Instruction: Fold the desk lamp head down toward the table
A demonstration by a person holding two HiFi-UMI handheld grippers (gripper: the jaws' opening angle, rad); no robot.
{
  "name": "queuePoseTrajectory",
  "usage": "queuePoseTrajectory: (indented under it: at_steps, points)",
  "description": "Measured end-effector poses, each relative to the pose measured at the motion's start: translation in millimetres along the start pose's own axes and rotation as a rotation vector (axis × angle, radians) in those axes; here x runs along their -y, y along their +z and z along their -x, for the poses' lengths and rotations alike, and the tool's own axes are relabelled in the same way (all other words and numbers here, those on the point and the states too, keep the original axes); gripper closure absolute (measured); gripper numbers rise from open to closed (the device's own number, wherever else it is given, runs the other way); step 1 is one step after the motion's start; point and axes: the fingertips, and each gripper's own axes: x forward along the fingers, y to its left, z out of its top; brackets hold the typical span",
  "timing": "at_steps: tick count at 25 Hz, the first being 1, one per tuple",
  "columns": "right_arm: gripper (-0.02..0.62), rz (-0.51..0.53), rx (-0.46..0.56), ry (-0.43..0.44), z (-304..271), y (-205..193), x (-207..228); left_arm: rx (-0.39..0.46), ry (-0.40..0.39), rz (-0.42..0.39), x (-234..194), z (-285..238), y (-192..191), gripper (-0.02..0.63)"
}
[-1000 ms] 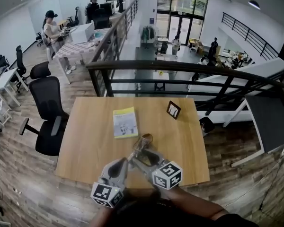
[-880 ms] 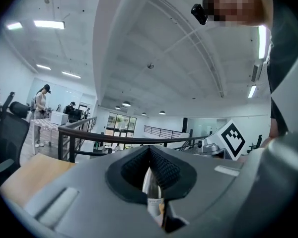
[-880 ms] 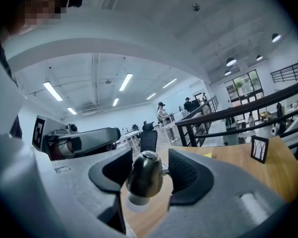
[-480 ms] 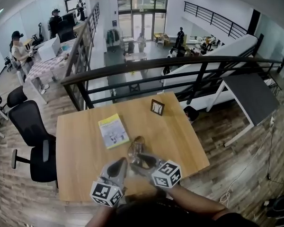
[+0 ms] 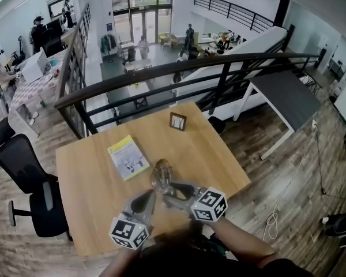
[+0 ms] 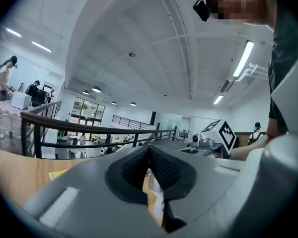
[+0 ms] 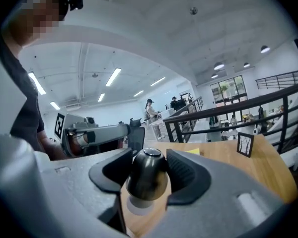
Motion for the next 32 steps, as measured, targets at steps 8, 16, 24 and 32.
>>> queuePoseTrajectory:
  at_steps: [8, 16, 24, 32]
  points:
    - [0.388, 0.076, -0.163, -0.085, -6.9, -68.8, -14.5, -0.033, -0.035, 0.035, -8.1, 15.1, -14.9, 0.604]
    - [0.394, 0.088, -0.273, -0.179, -33.8, -150.0, -7.2, -0.07, -0.041, 0.043, -13.9, 28.3, -26.7, 0.604]
    - [0.439, 0.14, -0.373, -0.304, -73.9, -219.4, 43.3, -0.111, -0.016, 0.03, -22.9, 40.2, -33.2, 0.604]
    - [0.451, 0.206, -0.376, -0.353, -86.3, -234.4, 62.5, -0.133, 0.005, 0.031, -31.9, 47.6, -42.5, 0.604]
